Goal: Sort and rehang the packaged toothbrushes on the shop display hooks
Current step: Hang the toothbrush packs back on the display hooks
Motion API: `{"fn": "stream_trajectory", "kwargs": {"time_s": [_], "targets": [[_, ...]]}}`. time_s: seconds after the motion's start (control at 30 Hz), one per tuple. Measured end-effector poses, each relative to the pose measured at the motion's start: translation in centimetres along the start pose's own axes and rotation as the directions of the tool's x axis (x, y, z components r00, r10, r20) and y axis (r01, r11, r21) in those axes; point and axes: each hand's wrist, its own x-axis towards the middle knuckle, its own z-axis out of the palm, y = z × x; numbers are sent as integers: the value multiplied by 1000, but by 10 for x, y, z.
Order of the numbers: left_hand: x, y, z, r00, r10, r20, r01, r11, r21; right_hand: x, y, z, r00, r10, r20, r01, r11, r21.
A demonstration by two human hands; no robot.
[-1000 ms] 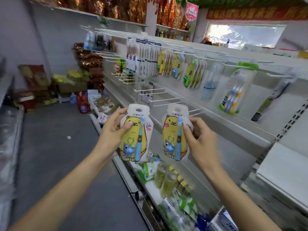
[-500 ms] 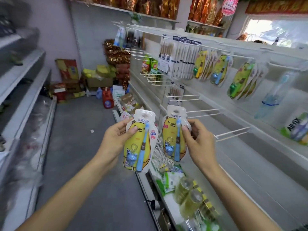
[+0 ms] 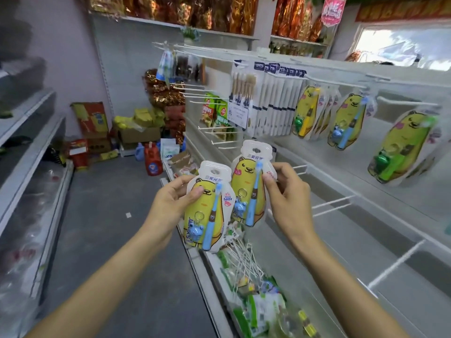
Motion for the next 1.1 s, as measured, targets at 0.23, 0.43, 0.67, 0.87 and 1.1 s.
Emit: {"fn": "stream_trajectory", "kwargs": {"time_s": [0.23, 0.43, 0.67, 0.87, 1.1], "targets": [[69, -3, 24, 993, -7, 115, 14, 998, -64, 46, 11, 4, 989, 10, -145, -15, 999, -33], [128, -12, 46, 961, -8, 276, 50, 988, -146, 70, 16, -6, 959, 57, -277, -76, 995, -58], [198, -16, 60, 872, 7, 490, 85, 983, -165, 81, 11, 0, 894, -2, -448, -119, 963, -240], [241, -2, 69, 750, 35, 660, 91, 984, -155, 96, -12, 16, 820, -74, -568, -162, 921, -354], [267, 0, 69, 688, 20, 725, 145, 976, -165, 113, -28, 31, 770, -72, -634, -192, 921, -338]]}}
